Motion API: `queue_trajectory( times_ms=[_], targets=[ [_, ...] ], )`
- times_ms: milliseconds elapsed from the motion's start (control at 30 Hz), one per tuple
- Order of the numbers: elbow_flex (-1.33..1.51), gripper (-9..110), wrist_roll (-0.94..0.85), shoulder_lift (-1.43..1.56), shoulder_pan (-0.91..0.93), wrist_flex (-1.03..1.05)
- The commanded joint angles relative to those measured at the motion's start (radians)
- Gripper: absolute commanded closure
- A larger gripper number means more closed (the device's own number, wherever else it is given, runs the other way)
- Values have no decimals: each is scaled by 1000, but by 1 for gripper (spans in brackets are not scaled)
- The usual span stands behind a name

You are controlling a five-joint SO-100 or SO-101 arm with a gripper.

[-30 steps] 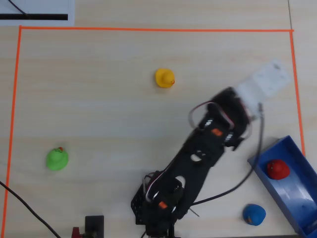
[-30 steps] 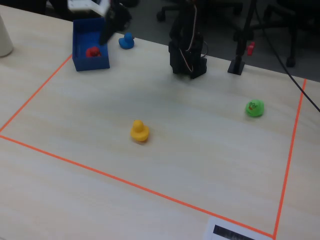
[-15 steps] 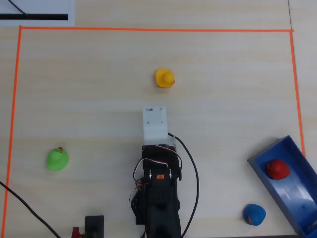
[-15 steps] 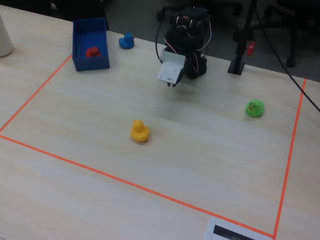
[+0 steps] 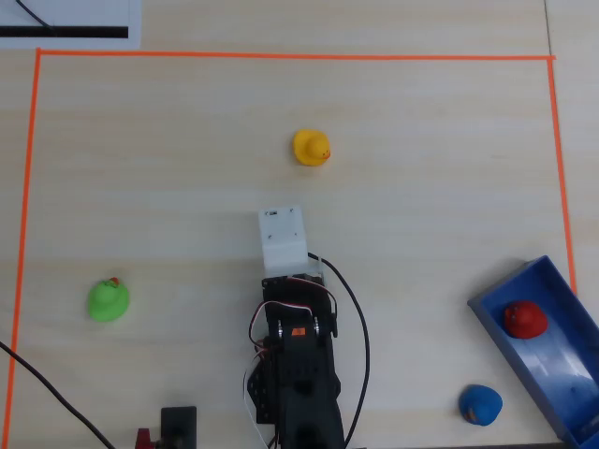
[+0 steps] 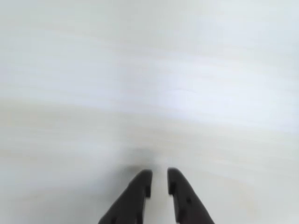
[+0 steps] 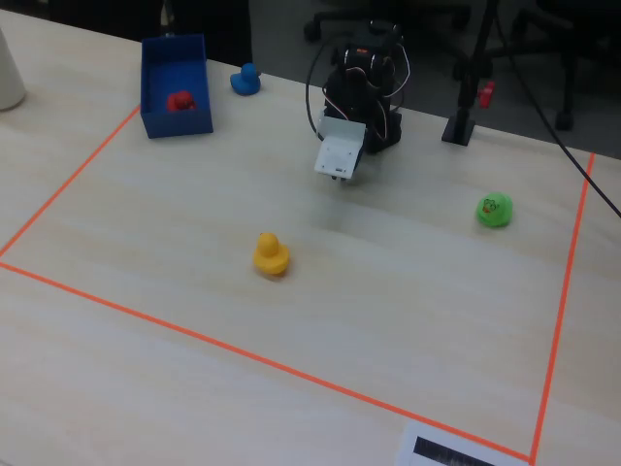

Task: Grasp red duck and put it into box.

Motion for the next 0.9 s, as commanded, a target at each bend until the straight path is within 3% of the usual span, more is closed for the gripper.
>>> queue_trajectory(
  times_ms=[0, 867],
  targets=[
    [25, 101, -6, -2, -6, 0],
    [34, 100, 3, 0, -2, -8]
  ],
)
